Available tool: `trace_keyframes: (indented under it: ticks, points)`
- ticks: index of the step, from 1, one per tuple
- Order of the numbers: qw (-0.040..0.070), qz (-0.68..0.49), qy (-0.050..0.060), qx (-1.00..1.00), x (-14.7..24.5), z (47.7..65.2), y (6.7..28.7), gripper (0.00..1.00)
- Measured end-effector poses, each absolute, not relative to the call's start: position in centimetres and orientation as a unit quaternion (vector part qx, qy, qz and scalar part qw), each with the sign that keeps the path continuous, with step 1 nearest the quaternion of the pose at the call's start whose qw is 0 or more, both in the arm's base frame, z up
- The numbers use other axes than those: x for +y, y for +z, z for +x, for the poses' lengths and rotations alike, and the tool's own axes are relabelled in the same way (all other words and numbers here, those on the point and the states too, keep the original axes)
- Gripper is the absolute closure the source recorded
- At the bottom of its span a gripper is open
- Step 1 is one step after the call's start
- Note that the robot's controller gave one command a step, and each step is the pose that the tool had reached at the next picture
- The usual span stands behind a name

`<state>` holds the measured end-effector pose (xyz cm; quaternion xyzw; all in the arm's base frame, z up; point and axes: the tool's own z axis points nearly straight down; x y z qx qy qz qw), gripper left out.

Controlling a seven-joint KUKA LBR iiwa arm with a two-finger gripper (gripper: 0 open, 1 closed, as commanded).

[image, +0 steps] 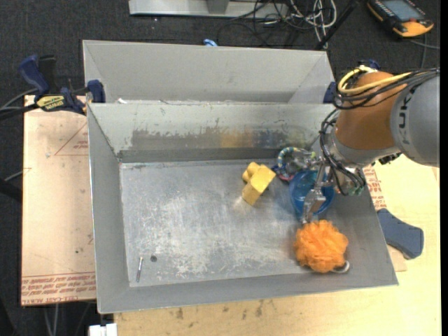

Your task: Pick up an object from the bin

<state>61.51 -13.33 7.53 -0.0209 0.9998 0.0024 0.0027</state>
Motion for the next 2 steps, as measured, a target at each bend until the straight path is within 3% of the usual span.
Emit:
trace_keyframes:
  ticks: [1,2]
  points:
    - [0.002,-0.036,0.003,0.999,-13.58,61.84,7.28,0.0]
    - [0.002,-0.022,0.003,1.0,-12.97,61.67,7.6,1.0]
